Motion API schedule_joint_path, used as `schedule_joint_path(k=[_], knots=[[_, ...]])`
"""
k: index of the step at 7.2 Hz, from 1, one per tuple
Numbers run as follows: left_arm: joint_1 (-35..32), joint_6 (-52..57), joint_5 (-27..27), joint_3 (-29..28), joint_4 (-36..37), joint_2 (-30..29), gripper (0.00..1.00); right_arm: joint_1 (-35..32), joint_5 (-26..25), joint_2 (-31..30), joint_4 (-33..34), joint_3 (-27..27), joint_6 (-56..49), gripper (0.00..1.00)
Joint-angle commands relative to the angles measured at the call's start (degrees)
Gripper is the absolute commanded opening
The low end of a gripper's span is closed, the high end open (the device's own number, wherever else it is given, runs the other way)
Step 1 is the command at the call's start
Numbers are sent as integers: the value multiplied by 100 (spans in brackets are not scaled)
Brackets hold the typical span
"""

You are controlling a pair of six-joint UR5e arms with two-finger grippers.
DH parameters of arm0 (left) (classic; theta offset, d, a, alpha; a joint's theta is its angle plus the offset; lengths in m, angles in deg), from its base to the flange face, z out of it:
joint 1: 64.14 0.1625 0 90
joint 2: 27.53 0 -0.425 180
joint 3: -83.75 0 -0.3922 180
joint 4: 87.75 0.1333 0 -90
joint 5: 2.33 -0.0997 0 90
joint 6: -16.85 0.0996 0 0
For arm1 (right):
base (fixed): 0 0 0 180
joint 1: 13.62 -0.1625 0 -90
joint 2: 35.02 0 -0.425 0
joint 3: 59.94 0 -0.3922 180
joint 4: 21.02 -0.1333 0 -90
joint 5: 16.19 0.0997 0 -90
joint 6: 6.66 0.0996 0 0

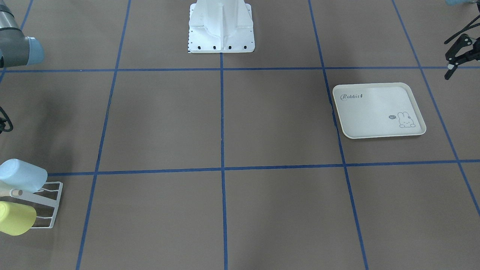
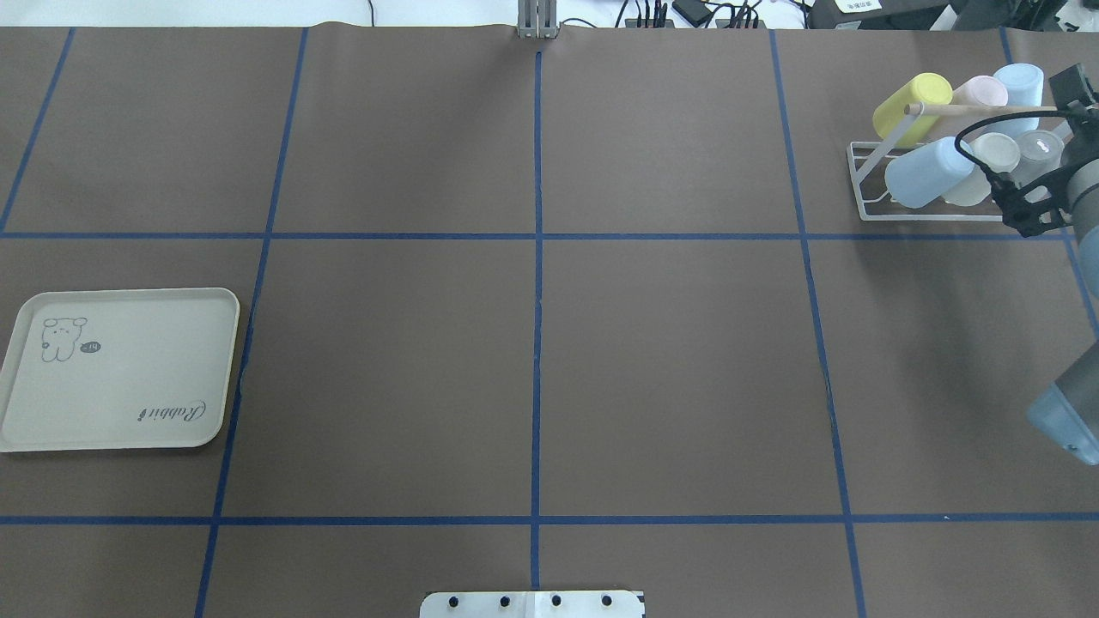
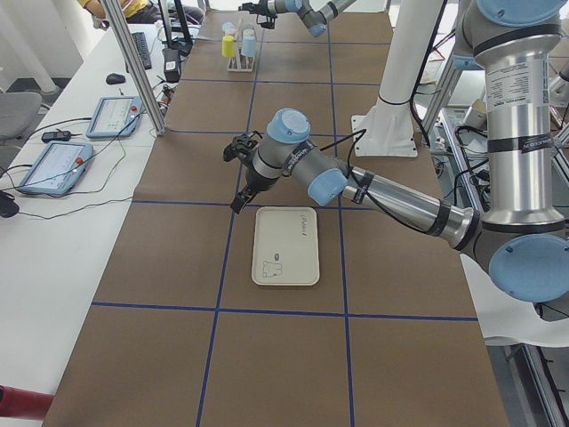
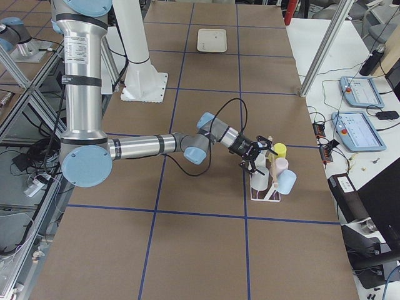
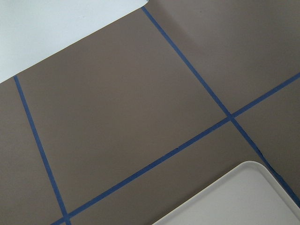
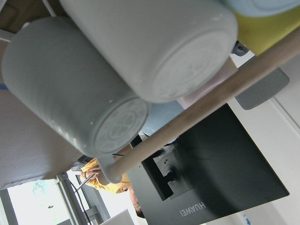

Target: Transfer IKEA cup to right arm and place on rack

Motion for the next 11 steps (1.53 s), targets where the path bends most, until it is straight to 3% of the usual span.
schedule_joint_path(k=[1,4,6,8,9,10,11], knots=[[0,0,-3,1,0,-4,100,-793,1237,-194,2,117,983,99],[-9,9,-3,1,0,5,100,-2260,3513,-352,263,108,1872,99],[-9,9,-3,1,0,5,100,-2912,4291,-423,677,117,2401,98],[-18,17,-3,-8,0,14,100,-3134,4791,-685,1003,126,4335,98],[-27,9,-3,-17,0,14,100,-3230,5517,-939,1012,126,5859,99],[-53,35,-11,-17,9,49,100,-3397,6525,-1046,1126,48,6640,99],[-71,61,-29,-52,70,58,100,-3703,7213,-1038,1962,142,6709,99]])
